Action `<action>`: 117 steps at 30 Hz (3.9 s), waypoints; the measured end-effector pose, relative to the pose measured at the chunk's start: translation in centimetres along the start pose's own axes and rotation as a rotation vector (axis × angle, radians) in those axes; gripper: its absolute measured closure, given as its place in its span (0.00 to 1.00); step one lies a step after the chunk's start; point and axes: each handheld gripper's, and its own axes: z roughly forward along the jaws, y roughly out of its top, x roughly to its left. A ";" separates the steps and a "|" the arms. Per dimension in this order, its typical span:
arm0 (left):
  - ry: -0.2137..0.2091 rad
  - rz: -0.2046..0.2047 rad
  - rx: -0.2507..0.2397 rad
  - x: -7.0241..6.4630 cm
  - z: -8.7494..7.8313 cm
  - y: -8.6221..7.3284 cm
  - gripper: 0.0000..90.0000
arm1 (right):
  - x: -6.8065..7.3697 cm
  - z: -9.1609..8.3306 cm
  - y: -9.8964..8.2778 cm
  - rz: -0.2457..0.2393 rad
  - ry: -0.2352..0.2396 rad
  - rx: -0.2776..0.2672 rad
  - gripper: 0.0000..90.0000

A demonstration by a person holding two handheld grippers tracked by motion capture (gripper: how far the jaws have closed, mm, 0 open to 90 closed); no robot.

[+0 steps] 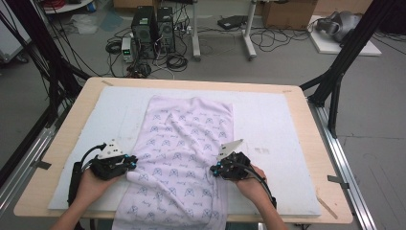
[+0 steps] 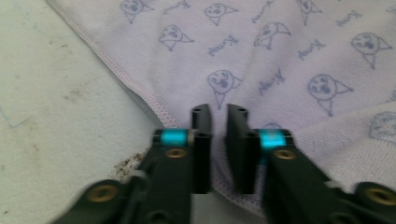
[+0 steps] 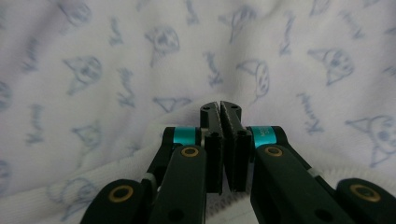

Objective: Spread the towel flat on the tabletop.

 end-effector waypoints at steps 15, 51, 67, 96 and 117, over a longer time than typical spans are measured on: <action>-0.084 0.082 -0.112 -3.5 -4.7 0.9 0.73 | 3.9 -5.4 -3.6 0.004 -0.021 -0.169 0.79; -0.228 0.161 -0.017 -5.5 -2.0 -2.7 0.97 | 5.0 -3.1 -6.4 0.009 0.060 -0.139 0.99; -0.226 0.158 0.028 -4.6 0.7 -0.7 0.98 | 4.6 -2.8 -6.1 -0.014 0.091 -0.139 0.99; -0.285 0.247 0.027 -6.3 -1.7 -2.8 0.84 | 3.6 -4.9 -5.7 -0.018 0.071 -0.170 0.75; -0.312 0.191 -0.068 -6.3 -4.4 -1.6 0.72 | 5.6 -3.3 -4.3 -0.061 0.126 -0.208 0.66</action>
